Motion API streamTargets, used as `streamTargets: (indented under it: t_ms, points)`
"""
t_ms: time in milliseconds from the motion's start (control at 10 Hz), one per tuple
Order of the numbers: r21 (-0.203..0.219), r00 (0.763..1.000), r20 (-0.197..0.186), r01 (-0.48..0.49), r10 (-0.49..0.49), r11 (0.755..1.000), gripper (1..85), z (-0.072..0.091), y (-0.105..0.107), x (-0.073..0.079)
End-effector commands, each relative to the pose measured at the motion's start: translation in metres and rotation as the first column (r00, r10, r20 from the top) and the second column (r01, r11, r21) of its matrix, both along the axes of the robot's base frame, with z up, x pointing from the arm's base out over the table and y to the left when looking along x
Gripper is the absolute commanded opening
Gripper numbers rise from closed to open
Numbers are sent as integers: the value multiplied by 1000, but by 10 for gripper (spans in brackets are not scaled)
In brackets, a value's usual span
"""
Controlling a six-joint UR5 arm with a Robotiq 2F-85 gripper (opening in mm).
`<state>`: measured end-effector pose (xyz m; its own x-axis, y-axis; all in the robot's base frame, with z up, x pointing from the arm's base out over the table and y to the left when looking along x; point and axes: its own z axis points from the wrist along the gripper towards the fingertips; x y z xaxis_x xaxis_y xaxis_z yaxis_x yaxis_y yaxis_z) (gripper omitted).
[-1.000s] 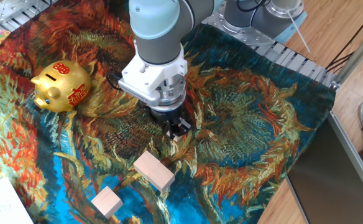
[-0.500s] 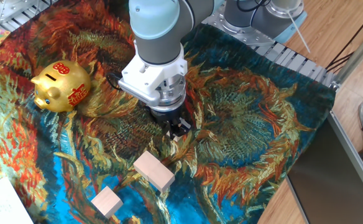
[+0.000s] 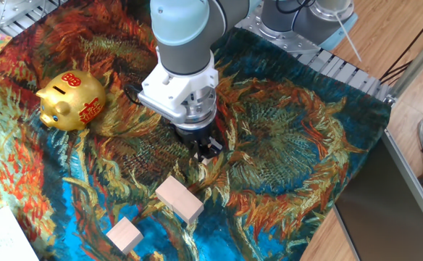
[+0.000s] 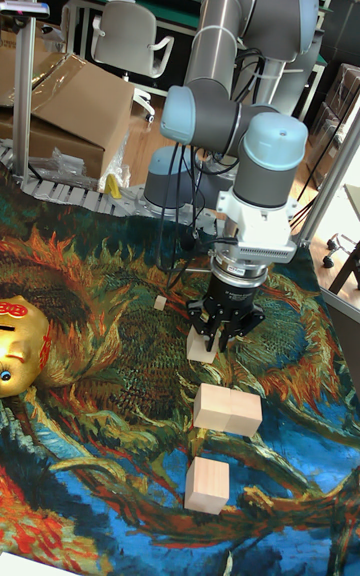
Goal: Drop coins into a piggy bank
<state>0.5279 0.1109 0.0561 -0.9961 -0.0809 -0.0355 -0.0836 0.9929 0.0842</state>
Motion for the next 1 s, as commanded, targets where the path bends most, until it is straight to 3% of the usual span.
streamTargets:
  t_ms: [0,100,400,700,900]
  points:
    - [14,1000,2,8,-8,1000,227,1,2,1]
    - [14,1000,2,6,-6,1000,217,1,2,1]
    - [21,998,-15,54,-54,998,13,3,5,-2]
    - [51,994,-17,105,-104,993,13,19,24,7]
    - [26,995,-6,95,-95,995,13,30,28,13]
